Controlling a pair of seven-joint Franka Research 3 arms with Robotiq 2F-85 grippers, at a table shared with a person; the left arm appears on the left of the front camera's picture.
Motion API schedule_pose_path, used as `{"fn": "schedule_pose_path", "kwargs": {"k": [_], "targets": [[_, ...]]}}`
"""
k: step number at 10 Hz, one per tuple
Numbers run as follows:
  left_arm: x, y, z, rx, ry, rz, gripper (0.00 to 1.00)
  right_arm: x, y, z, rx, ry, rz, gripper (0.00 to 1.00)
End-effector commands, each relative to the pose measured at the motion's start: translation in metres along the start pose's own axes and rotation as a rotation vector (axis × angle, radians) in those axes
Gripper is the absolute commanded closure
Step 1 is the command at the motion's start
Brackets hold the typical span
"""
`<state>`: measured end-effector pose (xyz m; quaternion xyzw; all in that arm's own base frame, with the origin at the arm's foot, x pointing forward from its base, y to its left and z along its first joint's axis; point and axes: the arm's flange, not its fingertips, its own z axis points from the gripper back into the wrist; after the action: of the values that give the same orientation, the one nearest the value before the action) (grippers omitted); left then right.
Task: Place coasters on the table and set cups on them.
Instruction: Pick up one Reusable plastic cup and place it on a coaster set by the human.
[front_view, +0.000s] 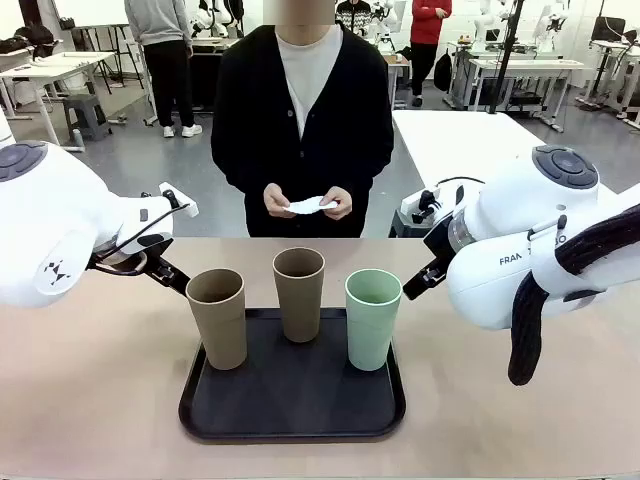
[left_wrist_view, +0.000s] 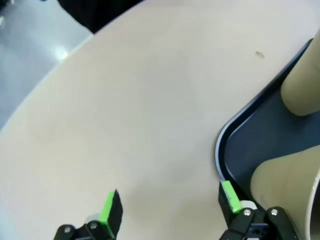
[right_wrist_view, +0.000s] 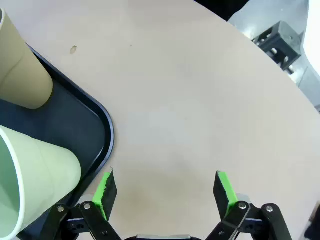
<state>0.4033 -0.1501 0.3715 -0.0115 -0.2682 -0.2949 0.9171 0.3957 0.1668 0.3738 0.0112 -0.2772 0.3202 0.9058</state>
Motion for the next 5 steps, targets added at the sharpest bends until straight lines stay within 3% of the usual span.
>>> {"fn": "schedule_pose_path", "kwargs": {"k": [1,5], "targets": [[0.0000,-0.0001,0.0000,0.000,0.000,0.000,0.00,0.0000,0.0000,0.0000,0.000,0.000,0.000,0.00],[0.0000,-0.0001,0.0000,0.000,0.000,0.000,0.00,0.0000,0.0000,0.0000,0.000,0.000,0.000,0.00]]}}
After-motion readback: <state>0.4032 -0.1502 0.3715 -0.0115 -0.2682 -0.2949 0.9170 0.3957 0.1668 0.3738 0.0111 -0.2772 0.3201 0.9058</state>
